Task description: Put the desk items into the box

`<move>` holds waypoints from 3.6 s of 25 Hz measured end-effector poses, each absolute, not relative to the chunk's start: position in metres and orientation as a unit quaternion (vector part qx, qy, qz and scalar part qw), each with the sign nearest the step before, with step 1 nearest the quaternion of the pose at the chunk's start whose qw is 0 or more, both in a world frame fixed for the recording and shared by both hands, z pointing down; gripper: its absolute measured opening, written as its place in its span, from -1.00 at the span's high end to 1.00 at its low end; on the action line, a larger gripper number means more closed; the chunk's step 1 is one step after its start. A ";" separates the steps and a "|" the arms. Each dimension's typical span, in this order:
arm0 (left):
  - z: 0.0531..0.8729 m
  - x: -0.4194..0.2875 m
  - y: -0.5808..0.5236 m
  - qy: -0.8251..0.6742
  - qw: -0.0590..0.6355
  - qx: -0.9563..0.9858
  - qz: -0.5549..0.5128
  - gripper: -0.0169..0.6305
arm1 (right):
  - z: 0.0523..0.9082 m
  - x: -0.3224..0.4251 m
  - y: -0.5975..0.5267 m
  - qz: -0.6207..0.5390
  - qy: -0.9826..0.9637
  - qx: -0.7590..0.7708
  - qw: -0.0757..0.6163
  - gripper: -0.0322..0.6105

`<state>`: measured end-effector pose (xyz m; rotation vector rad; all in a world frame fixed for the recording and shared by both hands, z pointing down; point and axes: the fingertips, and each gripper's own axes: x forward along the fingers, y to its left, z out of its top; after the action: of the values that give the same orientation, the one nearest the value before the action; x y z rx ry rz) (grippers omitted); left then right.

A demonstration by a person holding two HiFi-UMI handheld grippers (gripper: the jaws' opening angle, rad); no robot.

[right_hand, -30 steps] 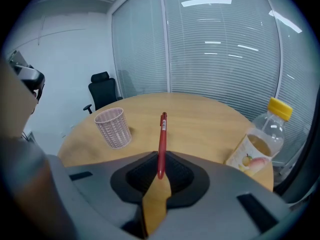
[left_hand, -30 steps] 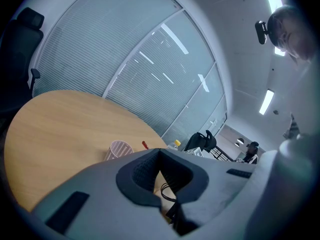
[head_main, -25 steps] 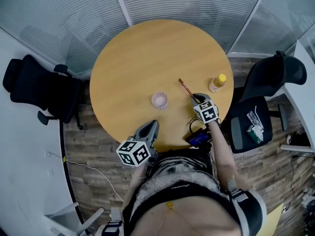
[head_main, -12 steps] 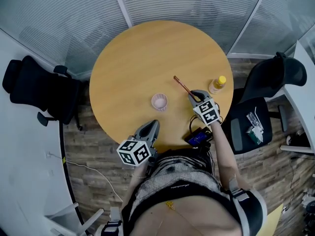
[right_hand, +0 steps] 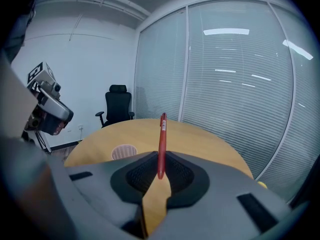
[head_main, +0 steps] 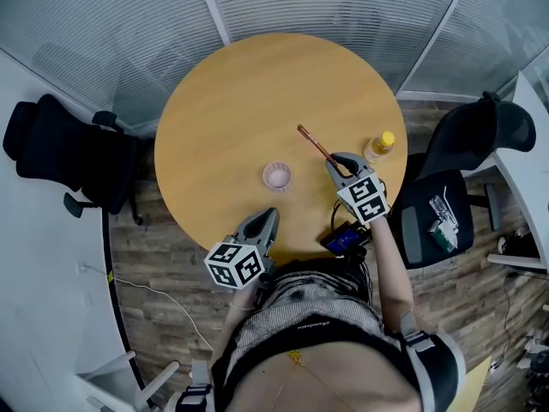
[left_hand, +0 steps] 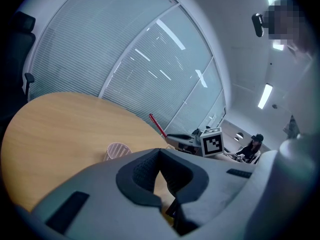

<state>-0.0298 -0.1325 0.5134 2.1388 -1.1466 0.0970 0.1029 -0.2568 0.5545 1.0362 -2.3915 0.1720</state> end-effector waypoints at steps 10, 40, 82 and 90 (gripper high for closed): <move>0.516 -0.033 -0.133 -0.445 0.349 0.824 0.038 0.94 | 0.496 0.092 -0.246 0.052 -0.892 0.388 0.227 0.71; 0.514 -0.068 -0.124 -0.435 0.368 0.822 0.017 0.94 | 0.447 0.057 -0.223 0.023 -0.893 0.387 0.229 0.71; 0.523 -0.146 -0.117 -0.454 0.392 0.800 -0.001 0.94 | 0.613 0.013 -0.193 0.116 -0.772 0.308 0.544 0.71; 0.525 -0.157 -0.116 -0.464 0.397 0.792 -0.008 0.94 | 0.625 -0.001 -0.200 0.095 -0.758 0.282 0.581 0.71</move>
<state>-0.1572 -0.1160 0.5249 2.0064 -1.1756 -0.0194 -0.0014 -0.2001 0.6253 0.6590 -1.7708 0.2222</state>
